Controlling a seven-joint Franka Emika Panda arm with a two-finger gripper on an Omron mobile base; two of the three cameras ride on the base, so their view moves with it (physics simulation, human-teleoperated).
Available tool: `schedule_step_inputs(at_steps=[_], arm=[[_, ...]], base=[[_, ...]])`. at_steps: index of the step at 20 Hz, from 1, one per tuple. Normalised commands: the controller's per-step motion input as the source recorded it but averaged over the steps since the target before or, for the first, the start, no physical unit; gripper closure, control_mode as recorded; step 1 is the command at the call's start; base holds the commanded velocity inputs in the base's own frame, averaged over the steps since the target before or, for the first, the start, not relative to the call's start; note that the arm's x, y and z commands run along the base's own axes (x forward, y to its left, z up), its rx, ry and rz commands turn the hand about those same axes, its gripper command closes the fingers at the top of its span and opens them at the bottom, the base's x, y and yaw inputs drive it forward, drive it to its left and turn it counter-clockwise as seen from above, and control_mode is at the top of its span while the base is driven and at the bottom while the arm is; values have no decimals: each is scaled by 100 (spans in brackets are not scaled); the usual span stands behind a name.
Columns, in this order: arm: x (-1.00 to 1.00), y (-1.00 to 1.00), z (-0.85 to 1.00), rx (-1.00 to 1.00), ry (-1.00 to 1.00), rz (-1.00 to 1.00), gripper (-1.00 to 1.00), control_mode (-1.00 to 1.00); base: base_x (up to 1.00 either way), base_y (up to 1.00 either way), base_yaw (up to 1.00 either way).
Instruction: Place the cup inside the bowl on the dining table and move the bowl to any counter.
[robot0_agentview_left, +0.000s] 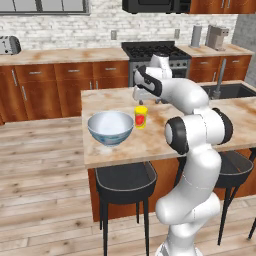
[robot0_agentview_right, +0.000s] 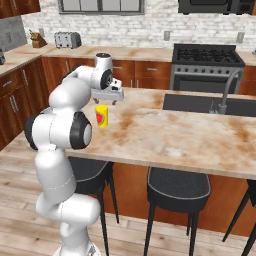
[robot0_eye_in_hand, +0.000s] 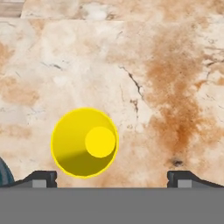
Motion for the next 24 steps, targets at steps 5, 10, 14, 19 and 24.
schedule_step_inputs(at_steps=[5,10,14,19,24], arm=[[6,0,-18,0,0,0,-100,-100],[2,0,-20,0,0,0,-100,-100],[1,0,-18,0,0,0,-100,-100],[8,0,-17,0,0,0,-100,-100],[5,0,-14,0,0,0,-100,-100]], base=[[0,0,0],[0,0,0],[0,0,0],[0,0,0],[0,0,0]])
